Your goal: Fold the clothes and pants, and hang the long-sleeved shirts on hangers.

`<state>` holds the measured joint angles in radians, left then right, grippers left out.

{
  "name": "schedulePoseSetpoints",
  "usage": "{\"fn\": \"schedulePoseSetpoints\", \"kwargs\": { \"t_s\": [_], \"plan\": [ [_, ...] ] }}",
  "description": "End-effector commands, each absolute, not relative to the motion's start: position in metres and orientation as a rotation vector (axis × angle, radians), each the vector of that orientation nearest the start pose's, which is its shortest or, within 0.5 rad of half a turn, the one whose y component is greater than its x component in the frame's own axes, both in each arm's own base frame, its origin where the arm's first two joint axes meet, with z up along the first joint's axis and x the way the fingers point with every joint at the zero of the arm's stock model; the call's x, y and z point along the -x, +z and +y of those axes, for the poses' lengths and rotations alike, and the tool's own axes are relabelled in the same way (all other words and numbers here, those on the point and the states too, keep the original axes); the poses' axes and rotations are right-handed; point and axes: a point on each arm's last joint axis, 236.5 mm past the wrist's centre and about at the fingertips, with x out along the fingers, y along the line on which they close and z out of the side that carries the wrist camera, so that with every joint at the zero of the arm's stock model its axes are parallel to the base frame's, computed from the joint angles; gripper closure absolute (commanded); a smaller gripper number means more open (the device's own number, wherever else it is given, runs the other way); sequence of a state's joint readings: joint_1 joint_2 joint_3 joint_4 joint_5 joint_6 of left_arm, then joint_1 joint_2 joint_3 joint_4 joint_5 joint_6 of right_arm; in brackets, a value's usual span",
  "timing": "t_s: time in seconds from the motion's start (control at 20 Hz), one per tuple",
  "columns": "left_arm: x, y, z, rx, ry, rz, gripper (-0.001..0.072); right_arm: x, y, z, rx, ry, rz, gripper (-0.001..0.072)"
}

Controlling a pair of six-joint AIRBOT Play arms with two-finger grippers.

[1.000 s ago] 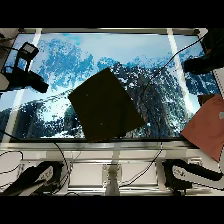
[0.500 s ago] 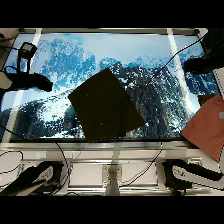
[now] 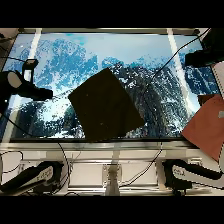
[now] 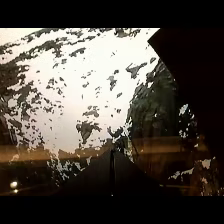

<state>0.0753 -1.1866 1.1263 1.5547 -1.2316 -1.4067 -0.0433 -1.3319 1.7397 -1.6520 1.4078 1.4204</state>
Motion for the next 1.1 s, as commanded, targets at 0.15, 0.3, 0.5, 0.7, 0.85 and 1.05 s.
{"fn": "schedulePoseSetpoints", "kwargs": {
  "t_s": [0.15,0.3,0.5,0.7,0.85,1.05],
  "plan": [
    [-0.308,0.035,0.015,-0.057,-0.066,1.303,0.068,-0.392,0.085,0.01,-0.072,0.423,1.195,0.0675],
    [-0.279,0.047,-0.02,0.06,-0.148,1.176,0.0679,-0.355,0.047,0.024,-0.186,0.543,1.273,0.0674],
    [-0.242,0.016,-0.061,0.248,-0.235,1.174,0.0343,-0.313,-0.022,0.044,-0.279,0.546,1.425,0.0528],
    [-0.212,-0.026,-0.073,0.354,-0.227,1.291,0.0194,-0.269,-0.065,0.063,-0.366,0.544,1.573,0.0427],
    [-0.201,-0.043,-0.076,0.377,-0.222,1.329,0.0194,-0.254,-0.077,0.075,-0.422,0.558,1.627,0.0428],
    [-0.2,-0.043,-0.091,0.457,-0.253,1.324,0.0193,-0.242,-0.07,0.099,-0.511,0.577,1.692,0.0196]
  ]
}}
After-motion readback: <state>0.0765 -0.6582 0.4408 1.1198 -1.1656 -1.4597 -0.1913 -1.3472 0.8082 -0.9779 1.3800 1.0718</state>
